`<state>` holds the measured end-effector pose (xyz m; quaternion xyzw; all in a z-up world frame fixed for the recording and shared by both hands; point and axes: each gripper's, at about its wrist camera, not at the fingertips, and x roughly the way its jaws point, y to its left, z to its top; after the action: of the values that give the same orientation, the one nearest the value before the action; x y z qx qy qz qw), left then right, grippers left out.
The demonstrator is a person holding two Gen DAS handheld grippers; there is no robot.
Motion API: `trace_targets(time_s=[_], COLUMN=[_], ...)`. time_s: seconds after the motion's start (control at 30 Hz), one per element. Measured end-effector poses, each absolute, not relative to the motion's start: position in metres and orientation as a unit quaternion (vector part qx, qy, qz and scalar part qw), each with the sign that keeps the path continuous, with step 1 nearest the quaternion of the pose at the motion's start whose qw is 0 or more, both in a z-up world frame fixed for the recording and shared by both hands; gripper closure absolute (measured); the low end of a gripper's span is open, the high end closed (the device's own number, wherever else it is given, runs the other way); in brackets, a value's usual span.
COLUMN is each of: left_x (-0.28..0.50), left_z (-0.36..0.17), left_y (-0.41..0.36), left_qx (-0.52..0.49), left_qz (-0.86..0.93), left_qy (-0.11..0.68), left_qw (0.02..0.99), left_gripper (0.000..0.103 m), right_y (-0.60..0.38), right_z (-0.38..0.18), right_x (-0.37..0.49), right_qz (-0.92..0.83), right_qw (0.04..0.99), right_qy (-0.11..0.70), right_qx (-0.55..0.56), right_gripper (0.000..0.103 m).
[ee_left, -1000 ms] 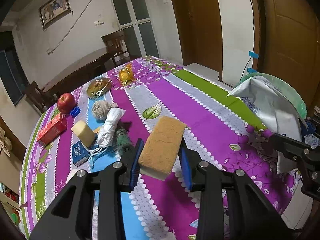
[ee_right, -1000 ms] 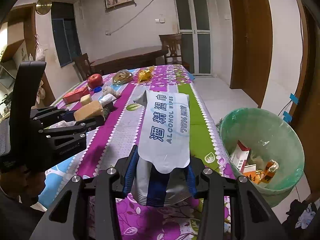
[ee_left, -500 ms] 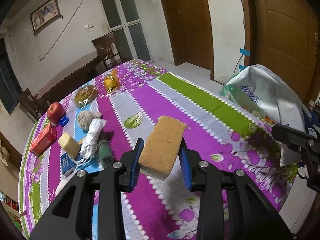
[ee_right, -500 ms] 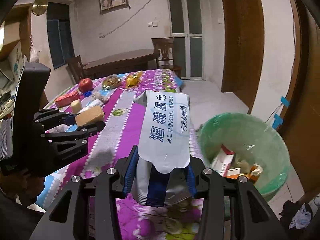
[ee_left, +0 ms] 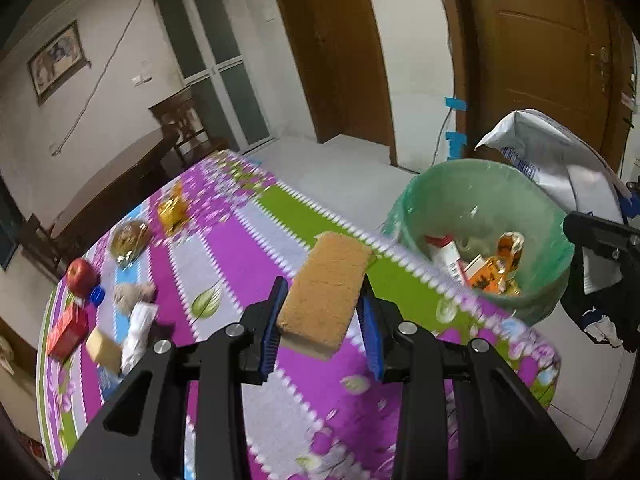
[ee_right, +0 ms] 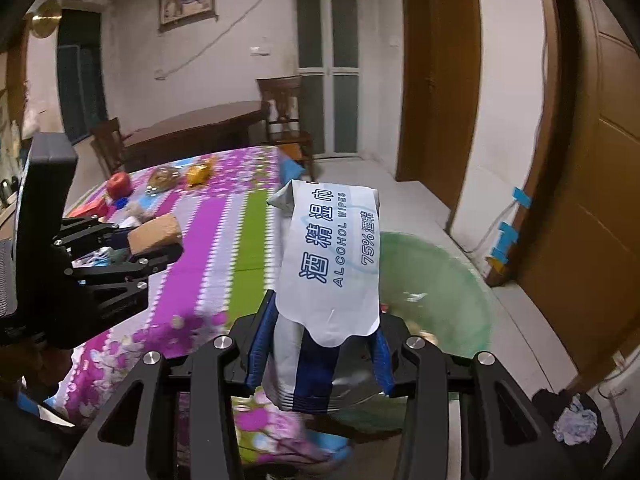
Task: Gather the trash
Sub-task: 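Carry the wipes pack and sponge over the green bin with both tools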
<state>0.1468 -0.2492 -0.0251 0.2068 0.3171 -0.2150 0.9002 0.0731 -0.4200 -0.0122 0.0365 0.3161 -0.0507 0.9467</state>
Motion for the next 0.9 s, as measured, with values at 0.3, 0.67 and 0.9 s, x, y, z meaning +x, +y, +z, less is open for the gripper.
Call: trace_targets(time_s=[0.3, 0.67, 0.9], left_x=[0.158, 0.168, 0.180], left_z=[-0.023, -0.031, -0.037], left_y=[-0.297, -0.338, -0.353], left_qx=[0.230, 0.261, 0.260], left_qz=[-0.253, -0.284, -0.319], left_qy=[0.314, 0.317, 0.347], left_qw=[0.886, 0.867, 0.843], left_gripper=[0.070, 0.070, 0.070], right_y=[-0.478, -0.514, -0.532], right_z=[-0.007, -0.003, -0.005], right_x=[0.077, 0.081, 0.080], right_qz=[-0.101, -0.129, -0.148], right_qw=[0.932, 0.918, 0.907], right_qy=[0.343, 0.361, 0.373], right_qx=[0.057, 0.100, 0.128], right_gripper=[0.059, 0.059, 0.059])
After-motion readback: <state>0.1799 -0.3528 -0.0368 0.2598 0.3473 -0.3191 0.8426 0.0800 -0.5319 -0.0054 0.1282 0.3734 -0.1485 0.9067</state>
